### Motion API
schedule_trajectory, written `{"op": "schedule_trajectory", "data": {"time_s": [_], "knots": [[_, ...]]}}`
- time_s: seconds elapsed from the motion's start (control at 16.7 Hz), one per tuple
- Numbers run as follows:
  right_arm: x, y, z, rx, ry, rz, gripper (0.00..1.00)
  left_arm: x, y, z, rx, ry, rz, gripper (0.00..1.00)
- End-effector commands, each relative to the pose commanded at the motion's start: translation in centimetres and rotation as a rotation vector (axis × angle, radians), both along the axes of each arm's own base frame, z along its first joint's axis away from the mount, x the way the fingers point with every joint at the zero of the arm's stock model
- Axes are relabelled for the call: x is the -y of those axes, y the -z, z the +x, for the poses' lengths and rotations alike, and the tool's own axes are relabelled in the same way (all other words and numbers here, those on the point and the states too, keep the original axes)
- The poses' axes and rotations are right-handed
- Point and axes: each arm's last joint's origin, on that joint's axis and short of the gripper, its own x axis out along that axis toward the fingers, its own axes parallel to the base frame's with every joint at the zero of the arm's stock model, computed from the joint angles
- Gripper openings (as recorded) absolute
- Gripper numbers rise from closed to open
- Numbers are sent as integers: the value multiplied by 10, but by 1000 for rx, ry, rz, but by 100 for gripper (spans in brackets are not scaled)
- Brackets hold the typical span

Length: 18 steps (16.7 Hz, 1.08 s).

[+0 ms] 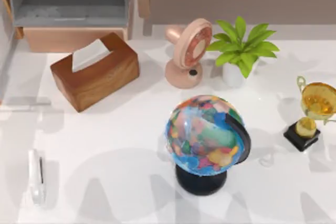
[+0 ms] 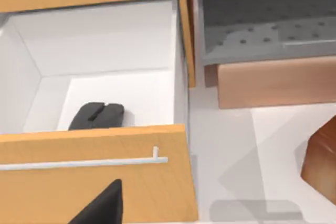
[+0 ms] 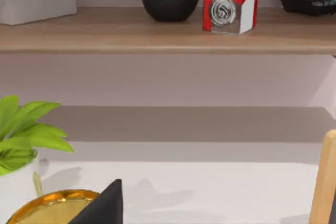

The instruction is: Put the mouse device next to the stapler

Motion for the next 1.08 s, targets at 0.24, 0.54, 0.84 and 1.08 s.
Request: {"op": "schedule_trajectory", "data": {"time_s": [0.24,0.54,0.84,1.08], "knots": [[0,0,0,0,0,0,100,-25,-50,83,-259,-15,38,100],[0,0,0,0,0,0,100,-83,-31,212,-612,-20,29,100],[0,0,0,0,0,0,100,-144,51,292,-910,8,-22,100],[0,0,0,0,0,0,100,-163,103,319,-1034,65,-40,100]]}}
